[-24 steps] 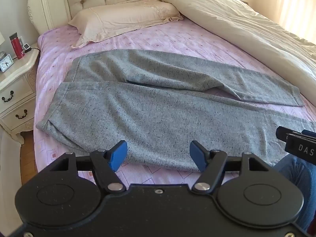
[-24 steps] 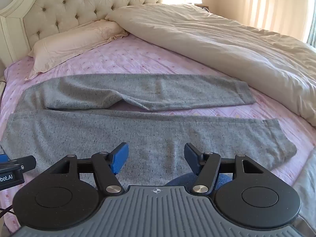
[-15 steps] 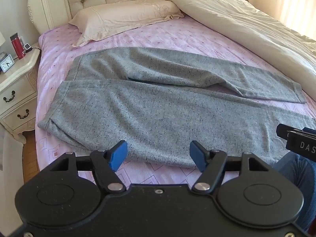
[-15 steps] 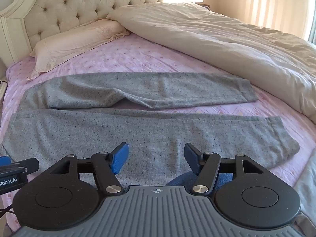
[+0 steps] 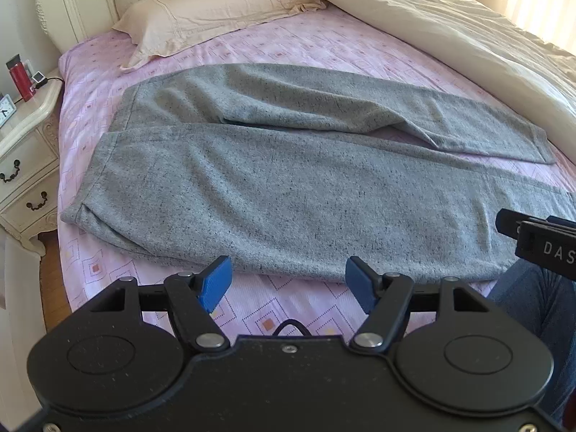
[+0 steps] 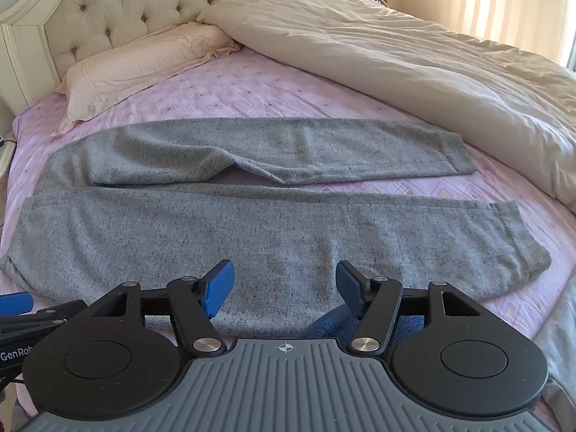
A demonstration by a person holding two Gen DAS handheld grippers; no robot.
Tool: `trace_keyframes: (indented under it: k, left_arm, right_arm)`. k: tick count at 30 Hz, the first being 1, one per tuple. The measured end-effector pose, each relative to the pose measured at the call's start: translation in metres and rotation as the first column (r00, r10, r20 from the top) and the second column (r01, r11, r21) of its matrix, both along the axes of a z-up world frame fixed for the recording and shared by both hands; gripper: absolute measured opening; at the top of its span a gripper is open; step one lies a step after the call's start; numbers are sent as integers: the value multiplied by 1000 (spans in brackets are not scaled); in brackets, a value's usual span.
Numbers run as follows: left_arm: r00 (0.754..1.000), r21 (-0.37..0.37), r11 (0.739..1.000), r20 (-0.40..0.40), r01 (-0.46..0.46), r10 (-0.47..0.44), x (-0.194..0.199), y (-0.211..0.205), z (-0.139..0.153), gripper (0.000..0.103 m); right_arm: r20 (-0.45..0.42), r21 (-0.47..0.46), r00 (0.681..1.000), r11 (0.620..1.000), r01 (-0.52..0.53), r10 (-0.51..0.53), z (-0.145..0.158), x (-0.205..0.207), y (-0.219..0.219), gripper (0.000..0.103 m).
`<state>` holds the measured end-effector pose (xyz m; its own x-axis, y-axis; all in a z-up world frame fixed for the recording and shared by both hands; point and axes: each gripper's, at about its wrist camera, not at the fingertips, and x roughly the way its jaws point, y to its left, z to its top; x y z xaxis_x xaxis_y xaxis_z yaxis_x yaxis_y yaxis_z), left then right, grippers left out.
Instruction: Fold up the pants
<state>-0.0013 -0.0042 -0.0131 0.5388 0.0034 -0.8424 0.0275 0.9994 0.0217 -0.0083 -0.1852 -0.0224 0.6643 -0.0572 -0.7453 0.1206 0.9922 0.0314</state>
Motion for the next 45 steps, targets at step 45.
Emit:
trace_keyframes:
  k: [45]
  left_arm:
    - [989,13,999,-141,52,-50,44,-25,-11,71]
  right_arm:
    - [-163,-7,985,999,48,-48,3,44,-24,61]
